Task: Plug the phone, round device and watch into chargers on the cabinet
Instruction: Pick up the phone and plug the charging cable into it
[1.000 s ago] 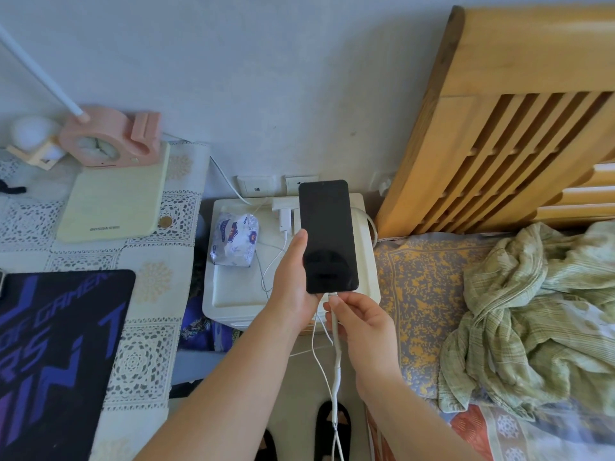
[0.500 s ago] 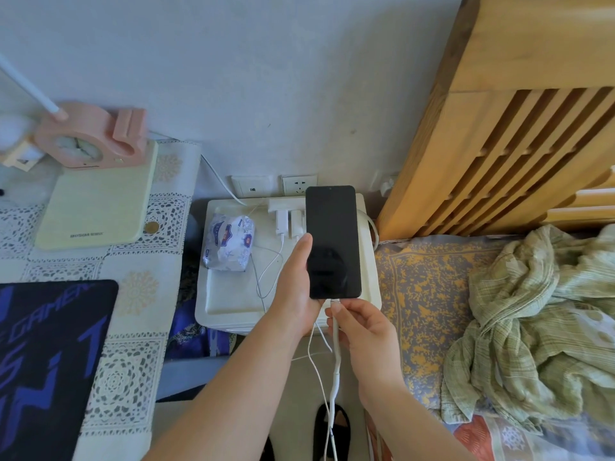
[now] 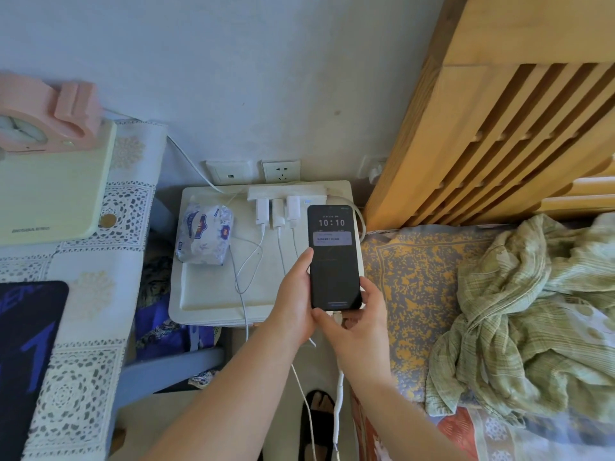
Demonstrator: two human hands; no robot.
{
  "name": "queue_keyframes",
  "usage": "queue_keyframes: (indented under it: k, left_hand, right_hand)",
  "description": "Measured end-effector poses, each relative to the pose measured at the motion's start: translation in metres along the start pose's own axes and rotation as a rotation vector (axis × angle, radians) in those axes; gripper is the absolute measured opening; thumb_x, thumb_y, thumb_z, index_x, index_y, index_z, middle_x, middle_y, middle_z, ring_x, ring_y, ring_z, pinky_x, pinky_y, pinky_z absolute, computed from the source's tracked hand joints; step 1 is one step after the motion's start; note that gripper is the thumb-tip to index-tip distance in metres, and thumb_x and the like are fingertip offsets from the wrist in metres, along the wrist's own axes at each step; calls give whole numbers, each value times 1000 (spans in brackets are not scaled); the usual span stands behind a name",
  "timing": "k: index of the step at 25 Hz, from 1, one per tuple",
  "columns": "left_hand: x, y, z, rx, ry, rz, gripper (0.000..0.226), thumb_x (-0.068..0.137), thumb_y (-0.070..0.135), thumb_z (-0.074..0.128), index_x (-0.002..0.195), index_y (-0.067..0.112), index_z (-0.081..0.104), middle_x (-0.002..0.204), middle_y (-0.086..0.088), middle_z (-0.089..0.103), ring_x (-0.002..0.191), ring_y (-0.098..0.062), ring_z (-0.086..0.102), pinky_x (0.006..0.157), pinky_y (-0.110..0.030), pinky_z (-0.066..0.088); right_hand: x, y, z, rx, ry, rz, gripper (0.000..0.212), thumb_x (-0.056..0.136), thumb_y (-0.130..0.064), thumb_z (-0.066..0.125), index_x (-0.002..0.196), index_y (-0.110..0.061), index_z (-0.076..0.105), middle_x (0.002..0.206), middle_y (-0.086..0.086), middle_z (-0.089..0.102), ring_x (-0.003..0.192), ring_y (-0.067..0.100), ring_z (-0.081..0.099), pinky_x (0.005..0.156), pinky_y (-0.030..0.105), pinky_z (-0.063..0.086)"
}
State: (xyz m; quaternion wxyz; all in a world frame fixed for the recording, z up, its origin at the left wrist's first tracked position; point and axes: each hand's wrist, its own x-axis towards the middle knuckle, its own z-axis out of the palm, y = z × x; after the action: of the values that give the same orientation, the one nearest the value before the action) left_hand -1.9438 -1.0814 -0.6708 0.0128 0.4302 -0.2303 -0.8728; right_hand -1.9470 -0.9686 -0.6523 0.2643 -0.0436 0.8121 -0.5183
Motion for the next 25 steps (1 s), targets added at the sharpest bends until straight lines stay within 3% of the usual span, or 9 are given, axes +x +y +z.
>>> queue_keyframes:
  k: [3,14,18,25]
  left_hand:
    - [9,-5,-1,17,22,-48,42,97,43,37,113,17,67,107,-15,73,91,-30,71,76,-39,58]
    - [56,-30,-14,72,261,-146,43,95,40,44,121,12,63,115,-21,70,105,-39,66,94,-50,52]
    - [71,-28,-13,113,276,-132,44,94,45,43,121,15,62,115,-19,69,105,-36,66,95,-48,52]
    - [89,-14,-4,298,317,-23,57,76,54,50,125,26,55,120,-12,65,108,-30,63,96,-47,52]
  right_hand:
    - [5,8,3,-70,59,17,71,68,-26,82,124,-32,39,104,-21,40,88,-20,48,66,11,40]
    - [36,43,4,-244,27,128,76,69,-41,79,133,-26,41,112,-8,47,87,9,56,70,25,44]
    - [51,46,4,-304,8,125,78,69,-48,76,134,-27,40,106,-12,45,81,3,55,67,26,46]
    - [77,45,11,-465,44,66,83,70,-63,66,138,-27,35,121,-6,47,98,16,59,72,35,54]
